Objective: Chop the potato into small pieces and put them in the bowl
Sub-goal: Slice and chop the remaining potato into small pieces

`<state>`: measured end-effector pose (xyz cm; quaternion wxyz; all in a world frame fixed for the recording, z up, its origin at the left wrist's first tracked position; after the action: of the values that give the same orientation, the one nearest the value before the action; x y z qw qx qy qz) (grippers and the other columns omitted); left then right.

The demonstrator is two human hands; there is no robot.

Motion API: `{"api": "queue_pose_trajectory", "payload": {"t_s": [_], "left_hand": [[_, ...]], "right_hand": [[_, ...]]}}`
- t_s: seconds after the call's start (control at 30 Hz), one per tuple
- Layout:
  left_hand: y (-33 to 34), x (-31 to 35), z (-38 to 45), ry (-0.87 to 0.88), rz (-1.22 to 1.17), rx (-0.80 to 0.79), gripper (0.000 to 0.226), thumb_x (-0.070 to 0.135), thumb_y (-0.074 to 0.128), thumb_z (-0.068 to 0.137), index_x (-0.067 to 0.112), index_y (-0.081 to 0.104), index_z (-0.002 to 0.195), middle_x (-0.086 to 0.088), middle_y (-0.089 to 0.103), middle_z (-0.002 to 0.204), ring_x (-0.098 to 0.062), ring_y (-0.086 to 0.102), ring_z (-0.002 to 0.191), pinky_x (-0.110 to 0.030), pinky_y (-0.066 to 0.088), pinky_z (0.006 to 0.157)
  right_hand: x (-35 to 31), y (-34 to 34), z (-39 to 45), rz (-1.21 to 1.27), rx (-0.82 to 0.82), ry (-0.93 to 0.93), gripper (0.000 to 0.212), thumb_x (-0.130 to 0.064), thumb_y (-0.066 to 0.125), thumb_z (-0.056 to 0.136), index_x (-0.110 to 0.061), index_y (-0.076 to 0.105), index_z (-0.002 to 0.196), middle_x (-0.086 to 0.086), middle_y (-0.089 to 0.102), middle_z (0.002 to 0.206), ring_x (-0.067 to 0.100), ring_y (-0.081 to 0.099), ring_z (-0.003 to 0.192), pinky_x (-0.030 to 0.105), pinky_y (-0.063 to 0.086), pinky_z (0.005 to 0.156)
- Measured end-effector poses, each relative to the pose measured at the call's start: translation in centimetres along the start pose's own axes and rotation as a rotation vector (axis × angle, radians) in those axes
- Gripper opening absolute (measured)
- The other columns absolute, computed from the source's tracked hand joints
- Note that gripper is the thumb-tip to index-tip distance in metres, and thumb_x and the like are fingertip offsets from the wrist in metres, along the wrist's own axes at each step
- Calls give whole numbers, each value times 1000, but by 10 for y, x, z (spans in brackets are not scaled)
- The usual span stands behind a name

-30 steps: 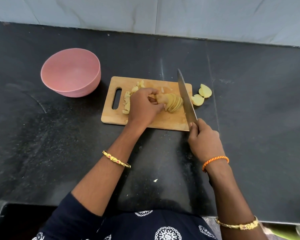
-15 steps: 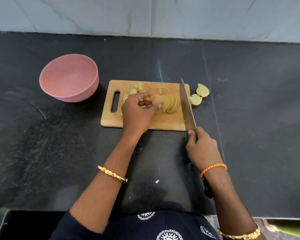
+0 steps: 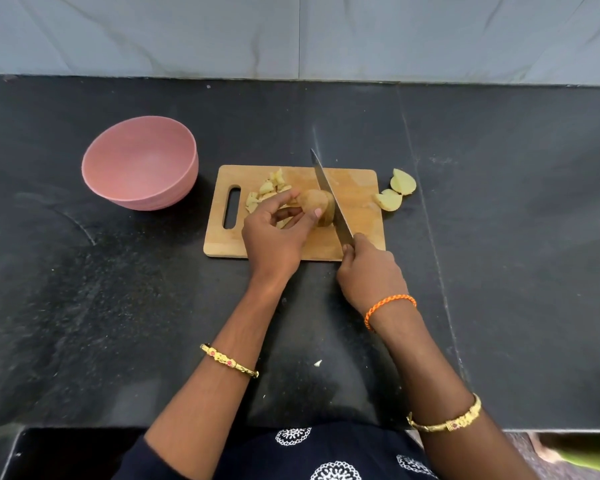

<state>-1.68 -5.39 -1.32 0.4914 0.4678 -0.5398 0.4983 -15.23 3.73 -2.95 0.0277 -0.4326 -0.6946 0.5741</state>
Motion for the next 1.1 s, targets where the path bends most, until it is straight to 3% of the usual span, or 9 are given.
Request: {"api": "queue_pose_trajectory", "payload": {"t_s": [0.17, 0.3, 0.43, 0.53, 0.6, 0.7, 0.8, 0.93, 1.1], "left_hand": [[0, -2, 3, -66, -146, 41, 40, 13, 82, 69, 17, 68, 106, 4, 68, 103, -10, 67, 90, -22, 55, 75], [-1, -1, 8, -114, -233, 74, 39, 13, 82, 70, 14, 69, 106, -2, 70, 103, -12, 68, 91, -25, 56, 74], [-7, 0, 12, -124, -254, 101, 40, 10, 81, 71, 9, 68, 109, 7, 68, 97, -8, 68, 91, -15, 52, 70], [-8, -1, 13, -130, -241, 85, 43, 11, 81, 71, 7, 67, 111, 4, 68, 101, -10, 68, 94, -17, 54, 73], [-5, -1, 14, -139, -202, 60, 43, 13, 82, 70, 9, 67, 111, 1, 68, 105, -10, 68, 94, -20, 56, 76], [6, 2, 15, -129, -124, -6, 41, 16, 83, 69, 14, 68, 107, 2, 69, 105, -6, 68, 89, -20, 56, 76], [23, 8, 14, -83, -36, -88, 43, 15, 83, 68, 14, 68, 109, 5, 69, 104, -6, 68, 86, -20, 56, 72], [54, 23, 4, 124, 145, -186, 39, 14, 82, 70, 13, 68, 107, 4, 68, 102, -3, 65, 80, -15, 55, 72], [90, 16, -20, 369, 411, -278, 36, 4, 75, 76, 2, 65, 110, -8, 63, 108, -13, 62, 83, -18, 55, 75]], "right_hand": [[-5, -6, -13, -128, 34, -56, 15, -19, 37, 96, -13, 41, 109, 14, 51, 86, 39, 58, 89, 35, 38, 65], [-18, 5, -25, -221, 54, -109, 41, -13, 41, 94, -16, 26, 132, 12, 51, 110, 35, 61, 93, 34, 34, 62], [-18, 12, -26, -112, 38, -98, 49, -10, 40, 94, -19, 22, 139, 11, 43, 110, 36, 60, 93, 35, 35, 65], [-14, 0, -22, 36, 78, -140, 44, -13, 36, 94, -20, 28, 137, 15, 53, 106, 40, 56, 95, 37, 37, 70], [-6, -14, -19, 207, 129, -160, 35, -14, 36, 95, -17, 38, 130, 15, 59, 93, 38, 57, 87, 37, 41, 69], [16, -26, -9, 414, 160, -109, 14, -16, 37, 97, -13, 49, 104, 8, 53, 71, 27, 51, 70, 31, 36, 57], [33, -31, -5, 477, 204, -81, 27, -18, 39, 98, -14, 36, 72, 0, 40, 62, 15, 36, 60, 17, 28, 47], [50, -37, -9, 552, 287, -30, 34, -19, 41, 98, -16, 29, 66, -5, 34, 59, 14, 31, 56, 25, 26, 51], [65, -30, -14, 543, 258, 17, 29, -22, 41, 98, -7, 38, 73, 5, 45, 64, 18, 36, 59, 27, 30, 52]]}}
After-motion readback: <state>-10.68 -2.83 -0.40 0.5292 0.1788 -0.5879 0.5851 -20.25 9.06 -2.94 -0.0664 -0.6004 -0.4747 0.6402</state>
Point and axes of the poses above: each hand's wrist, its own z-axis towards the middle knuckle, its own y-axis out of the palm, x = y × z, the point moved 9 cm from there along z, towards the middle knuckle
